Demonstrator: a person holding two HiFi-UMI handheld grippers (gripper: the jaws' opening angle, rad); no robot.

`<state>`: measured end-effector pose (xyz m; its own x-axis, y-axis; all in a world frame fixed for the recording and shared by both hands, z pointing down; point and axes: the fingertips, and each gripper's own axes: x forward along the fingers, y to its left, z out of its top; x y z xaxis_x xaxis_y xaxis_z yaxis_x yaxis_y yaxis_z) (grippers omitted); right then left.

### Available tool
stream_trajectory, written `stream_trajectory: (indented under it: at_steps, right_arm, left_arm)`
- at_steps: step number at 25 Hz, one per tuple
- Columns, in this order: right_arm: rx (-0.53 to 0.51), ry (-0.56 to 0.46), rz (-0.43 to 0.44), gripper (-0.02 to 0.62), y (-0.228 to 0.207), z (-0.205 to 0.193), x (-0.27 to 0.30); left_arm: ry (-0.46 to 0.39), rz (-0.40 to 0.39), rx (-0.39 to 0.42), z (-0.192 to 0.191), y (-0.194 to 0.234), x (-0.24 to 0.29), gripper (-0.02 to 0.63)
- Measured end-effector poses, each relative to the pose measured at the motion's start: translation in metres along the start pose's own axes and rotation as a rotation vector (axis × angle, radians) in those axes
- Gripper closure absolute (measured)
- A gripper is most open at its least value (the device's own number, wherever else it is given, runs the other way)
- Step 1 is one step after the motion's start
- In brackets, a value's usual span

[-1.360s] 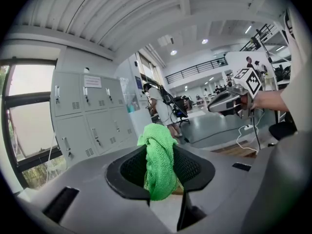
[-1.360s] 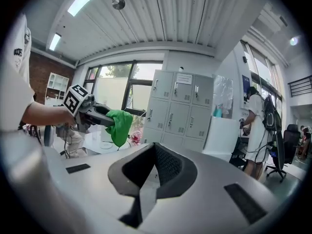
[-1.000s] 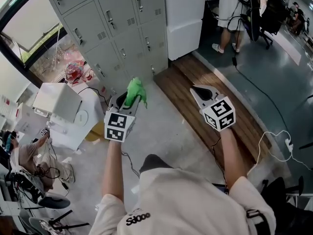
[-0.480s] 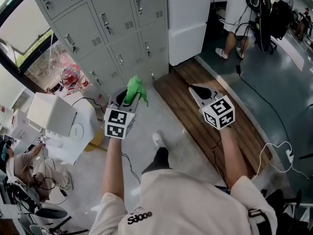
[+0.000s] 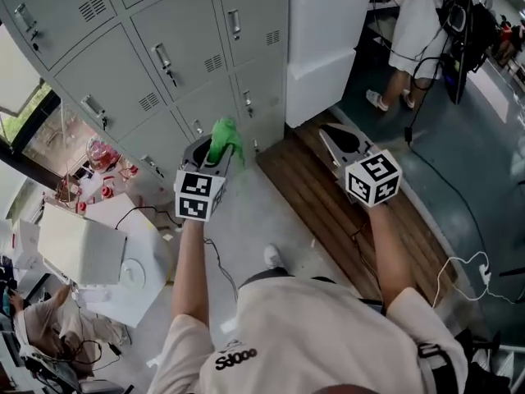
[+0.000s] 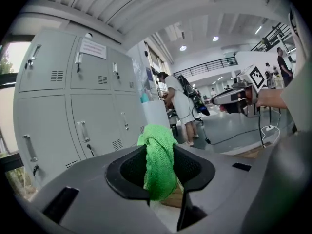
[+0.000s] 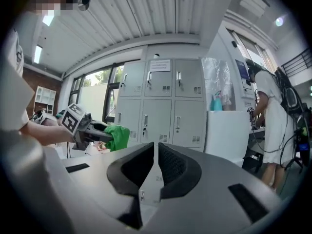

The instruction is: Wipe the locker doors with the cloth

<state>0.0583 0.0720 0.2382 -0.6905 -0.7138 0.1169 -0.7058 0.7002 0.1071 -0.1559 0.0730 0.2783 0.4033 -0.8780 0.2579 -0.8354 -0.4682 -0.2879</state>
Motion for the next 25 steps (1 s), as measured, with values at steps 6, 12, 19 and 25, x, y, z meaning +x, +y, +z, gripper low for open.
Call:
stream_trajectory:
  at_steps: [6, 12, 19, 25]
  right_arm:
    - [0.026, 0.122, 0.021, 0.586, -0.023, -0.023, 0.079]
    - [-0.003, 0.162, -0.005, 0.586, -0.050, -0.044, 0.128]
    - [0.004, 0.191, 0.060, 0.586, -0.095, -0.066, 0.196]
    - [-0.008, 0.196, 0.094, 0.586, -0.156, -0.089, 0.251]
  left_arm:
    - [0.009, -0.036, -0.021, -0.002, 0.048, 0.063, 0.459]
    - [0.045, -0.065, -0.063, -0.020, 0.063, 0.115, 0.459]
    - [0.117, -0.032, -0.178, -0.055, 0.098, 0.202, 0.459]
    - [0.149, 0.003, -0.239, -0.074, 0.131, 0.305, 0.457]
